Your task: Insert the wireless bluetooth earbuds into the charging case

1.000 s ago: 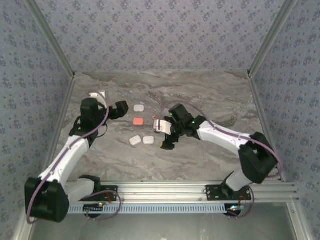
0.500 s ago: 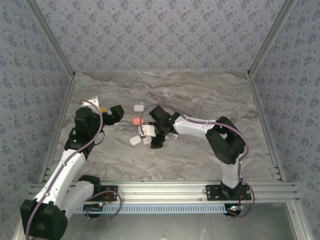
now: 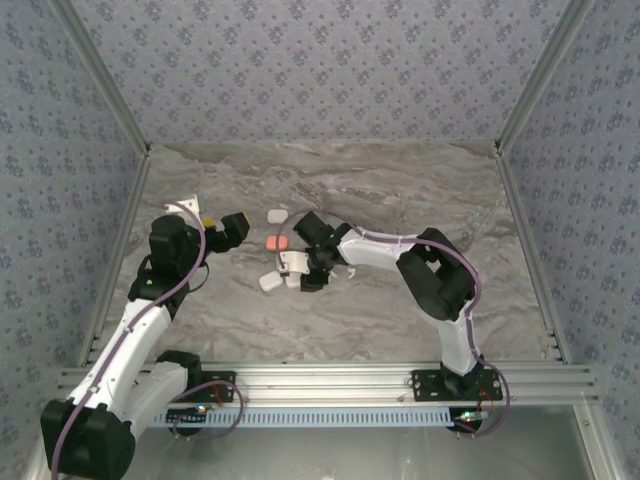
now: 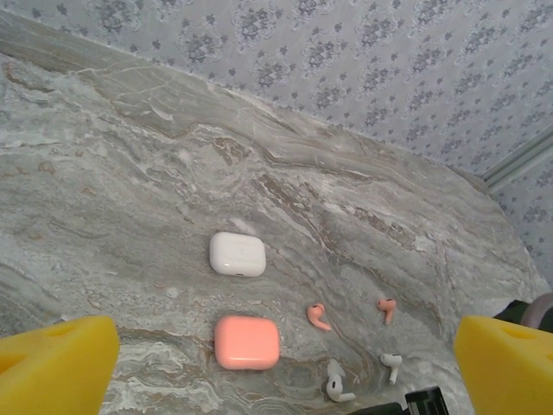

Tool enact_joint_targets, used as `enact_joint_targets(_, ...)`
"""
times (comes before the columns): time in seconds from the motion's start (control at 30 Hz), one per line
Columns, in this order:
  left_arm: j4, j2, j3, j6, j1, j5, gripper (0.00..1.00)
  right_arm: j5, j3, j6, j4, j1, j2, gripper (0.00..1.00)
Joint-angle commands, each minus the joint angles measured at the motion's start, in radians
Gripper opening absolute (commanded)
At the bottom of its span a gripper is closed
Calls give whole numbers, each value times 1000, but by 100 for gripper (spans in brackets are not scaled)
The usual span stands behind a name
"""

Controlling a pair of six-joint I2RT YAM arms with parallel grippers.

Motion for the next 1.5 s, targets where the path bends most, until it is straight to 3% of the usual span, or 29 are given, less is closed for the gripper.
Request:
enact_joint_targets(0.0, 4, 3, 25, 6, 5, 73, 97, 3, -37, 27, 21, -17, -95, 38)
enact_joint_targets(0.13, 7, 26, 57, 5, 4, 183, 93, 16, -114, 42, 74, -44, -251, 38)
enact_joint_targets(0.3, 64, 61, 105, -15, -42, 399, 83, 43, -224, 59, 135, -95, -483, 38)
enact_joint_targets(0.6, 120, 135, 191, -2, -211, 552, 70, 52, -274, 40, 212, -124, -744, 38)
enact_joint_targets(0.97, 240, 301, 247, -31, -363, 576, 61, 46, -247, 39, 219, -88, -780, 39)
enact_joint_targets(1.47, 255, 347, 261, -47, -377, 554, 26, 52, -230, 64, 209, -77, -765, 43)
